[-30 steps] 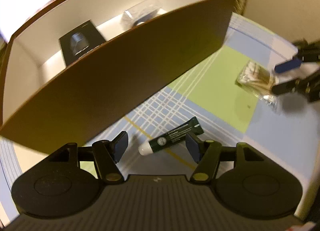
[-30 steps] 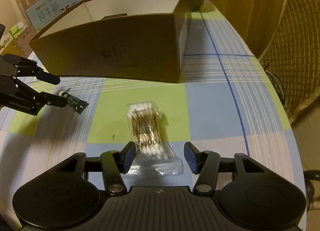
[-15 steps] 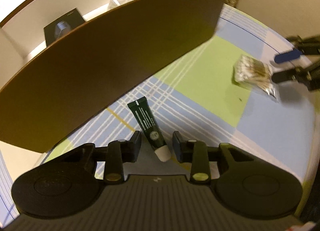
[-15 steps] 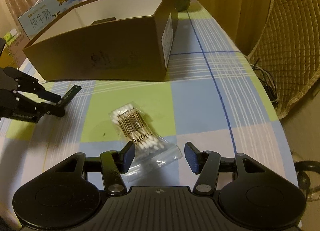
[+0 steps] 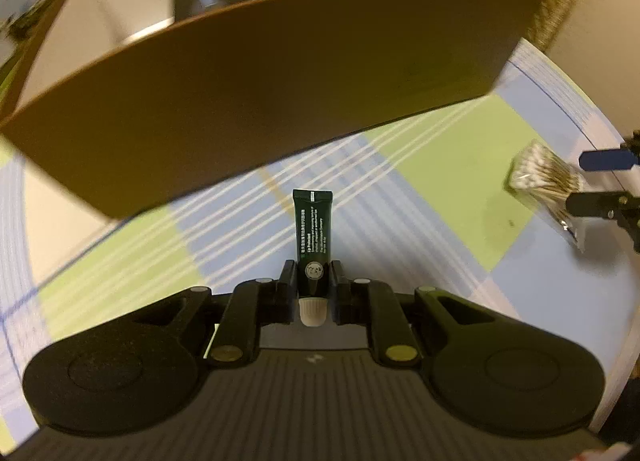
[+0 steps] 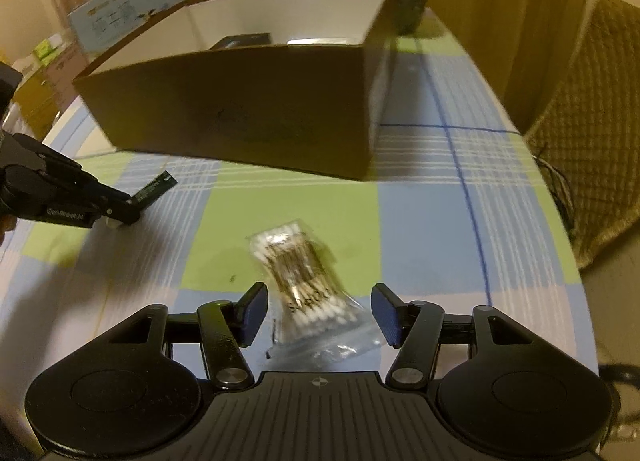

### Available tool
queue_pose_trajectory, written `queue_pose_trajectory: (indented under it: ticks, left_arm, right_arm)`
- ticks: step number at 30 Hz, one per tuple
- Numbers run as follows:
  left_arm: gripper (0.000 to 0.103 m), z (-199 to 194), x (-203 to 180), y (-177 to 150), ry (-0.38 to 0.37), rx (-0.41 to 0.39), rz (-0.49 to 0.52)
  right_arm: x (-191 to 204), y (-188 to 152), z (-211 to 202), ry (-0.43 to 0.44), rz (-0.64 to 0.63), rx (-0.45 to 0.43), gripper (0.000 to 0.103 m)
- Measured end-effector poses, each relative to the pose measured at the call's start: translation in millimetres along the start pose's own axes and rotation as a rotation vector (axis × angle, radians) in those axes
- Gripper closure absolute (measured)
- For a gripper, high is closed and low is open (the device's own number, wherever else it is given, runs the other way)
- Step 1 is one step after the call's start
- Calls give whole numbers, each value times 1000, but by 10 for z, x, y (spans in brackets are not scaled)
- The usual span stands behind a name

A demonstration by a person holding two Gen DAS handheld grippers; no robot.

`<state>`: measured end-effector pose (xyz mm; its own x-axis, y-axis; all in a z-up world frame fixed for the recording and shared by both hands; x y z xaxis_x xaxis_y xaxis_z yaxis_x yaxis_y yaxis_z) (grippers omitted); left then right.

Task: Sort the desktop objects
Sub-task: 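Grasp the dark green tube with the left gripper, then carry the green tube and swab bag over the brown box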

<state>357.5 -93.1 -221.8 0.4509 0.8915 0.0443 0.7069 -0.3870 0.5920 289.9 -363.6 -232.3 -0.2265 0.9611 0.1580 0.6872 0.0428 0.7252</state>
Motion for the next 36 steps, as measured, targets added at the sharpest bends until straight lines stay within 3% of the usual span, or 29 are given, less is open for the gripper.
queue_pose_trajectory:
  ticks: [9,11,14,23,36]
  left_arm:
    - [91,-165,180,-223,73,20,-116]
    - [91,-213,189,-261,72,20,-130]
    - [91,-259,152,-284,64,18,-141]
    - [91,-523,140,-124,46,-58,-152]
    - [91,-915,267,483,70,-197,-124]
  right_arm:
    - [130,21,268,29,-115,31,49]
    - [173,8,292,39,-132,36,73]
    - [238,8,304,50,-151,50,83]
    - [375,224,165,124,-66,43,84]
    - [534,780,16,172,-40,0,84]
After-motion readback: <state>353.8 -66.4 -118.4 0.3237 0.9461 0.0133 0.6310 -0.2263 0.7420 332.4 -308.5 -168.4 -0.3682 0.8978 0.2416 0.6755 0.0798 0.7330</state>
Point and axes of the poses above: each gripper's, at about its wrist camera, not at the fingertips, and z roughly the way its jaws point, x to its left, y to its top, the point moved 4 cm from there along z, roughly the way its jaws point, and after that the axes turned 13 degrees about -x, right-handed, at the moved point
